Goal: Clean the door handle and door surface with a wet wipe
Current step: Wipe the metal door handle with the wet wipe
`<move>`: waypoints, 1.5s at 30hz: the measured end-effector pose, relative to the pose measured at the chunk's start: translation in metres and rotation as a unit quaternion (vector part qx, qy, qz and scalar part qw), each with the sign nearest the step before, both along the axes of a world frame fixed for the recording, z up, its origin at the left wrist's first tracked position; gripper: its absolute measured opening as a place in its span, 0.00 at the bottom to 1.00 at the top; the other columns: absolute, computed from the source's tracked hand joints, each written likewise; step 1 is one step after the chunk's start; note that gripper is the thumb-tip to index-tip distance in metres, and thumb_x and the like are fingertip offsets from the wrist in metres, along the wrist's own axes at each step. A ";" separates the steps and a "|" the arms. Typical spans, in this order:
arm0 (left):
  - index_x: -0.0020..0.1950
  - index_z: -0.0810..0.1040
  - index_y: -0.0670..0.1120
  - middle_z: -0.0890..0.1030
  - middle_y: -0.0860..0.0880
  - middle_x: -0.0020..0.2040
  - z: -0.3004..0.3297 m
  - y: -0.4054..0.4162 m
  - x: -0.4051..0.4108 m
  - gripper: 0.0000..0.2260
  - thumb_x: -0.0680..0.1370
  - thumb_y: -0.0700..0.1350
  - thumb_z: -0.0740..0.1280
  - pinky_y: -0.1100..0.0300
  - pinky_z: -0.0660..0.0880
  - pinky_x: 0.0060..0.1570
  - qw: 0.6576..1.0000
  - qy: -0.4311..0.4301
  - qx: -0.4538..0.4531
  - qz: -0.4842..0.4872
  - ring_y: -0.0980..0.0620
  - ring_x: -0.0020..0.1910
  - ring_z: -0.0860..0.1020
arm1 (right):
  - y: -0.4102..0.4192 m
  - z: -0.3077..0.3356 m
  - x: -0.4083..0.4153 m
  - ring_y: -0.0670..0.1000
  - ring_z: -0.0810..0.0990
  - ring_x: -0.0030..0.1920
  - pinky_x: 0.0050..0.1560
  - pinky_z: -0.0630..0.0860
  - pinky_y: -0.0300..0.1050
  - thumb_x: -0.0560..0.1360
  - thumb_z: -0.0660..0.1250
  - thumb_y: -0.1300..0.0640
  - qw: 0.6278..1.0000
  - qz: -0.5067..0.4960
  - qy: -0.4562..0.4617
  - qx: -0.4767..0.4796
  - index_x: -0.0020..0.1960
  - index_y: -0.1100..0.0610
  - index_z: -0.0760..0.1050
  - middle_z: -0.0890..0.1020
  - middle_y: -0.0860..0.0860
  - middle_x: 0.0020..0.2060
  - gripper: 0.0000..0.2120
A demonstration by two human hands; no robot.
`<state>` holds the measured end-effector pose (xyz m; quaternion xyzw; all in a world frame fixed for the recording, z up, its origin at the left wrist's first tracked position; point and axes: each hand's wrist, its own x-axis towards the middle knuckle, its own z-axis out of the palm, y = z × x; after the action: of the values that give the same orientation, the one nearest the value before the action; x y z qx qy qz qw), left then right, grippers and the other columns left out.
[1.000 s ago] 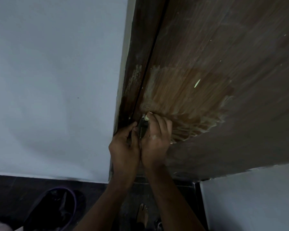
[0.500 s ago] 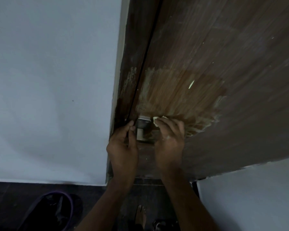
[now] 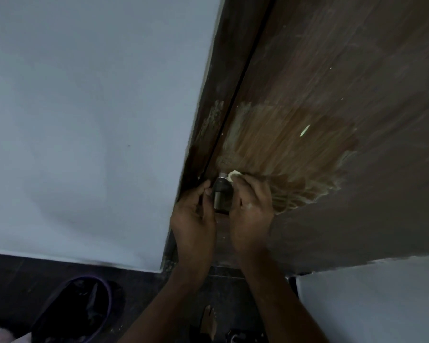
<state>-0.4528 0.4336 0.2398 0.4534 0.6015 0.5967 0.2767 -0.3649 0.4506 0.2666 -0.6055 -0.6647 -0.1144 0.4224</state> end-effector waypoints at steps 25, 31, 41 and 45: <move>0.65 0.79 0.37 0.81 0.39 0.60 -0.001 0.004 0.013 0.16 0.77 0.32 0.69 0.49 0.77 0.58 0.998 0.042 0.051 -0.014 0.44 0.59 0.80 | -0.017 -0.003 0.001 0.50 0.84 0.54 0.62 0.76 0.37 0.73 0.71 0.71 0.994 0.098 0.020 -0.043 0.54 0.63 0.84 0.85 0.55 0.53 0.11; 0.58 0.84 0.37 0.84 0.42 0.56 -0.008 0.014 0.009 0.14 0.74 0.28 0.71 0.64 0.77 0.58 0.996 0.042 0.073 0.012 0.52 0.54 0.82 | -0.023 -0.006 0.013 0.47 0.83 0.52 0.55 0.78 0.35 0.75 0.67 0.70 0.989 0.083 0.113 -0.037 0.51 0.62 0.84 0.84 0.53 0.51 0.10; 0.55 0.86 0.38 0.85 0.45 0.53 -0.023 0.015 0.012 0.11 0.74 0.30 0.72 0.65 0.77 0.57 0.997 0.035 0.042 0.051 0.54 0.52 0.82 | -0.026 -0.023 0.017 0.38 0.78 0.51 0.55 0.69 0.23 0.74 0.65 0.67 0.985 0.070 0.126 -0.093 0.49 0.60 0.84 0.84 0.51 0.48 0.10; 0.52 0.86 0.38 0.85 0.48 0.52 -0.036 0.014 0.015 0.14 0.71 0.25 0.71 0.71 0.75 0.55 0.998 0.014 0.007 0.065 0.54 0.51 0.82 | -0.025 -0.025 0.018 0.39 0.79 0.51 0.54 0.70 0.23 0.76 0.63 0.63 0.982 0.075 0.141 -0.102 0.49 0.60 0.84 0.84 0.50 0.48 0.11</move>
<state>-0.4382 0.4473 0.2033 0.4234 0.6295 0.6111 0.2259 -0.3471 0.4254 0.2417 -0.6037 -0.6502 0.0725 0.4556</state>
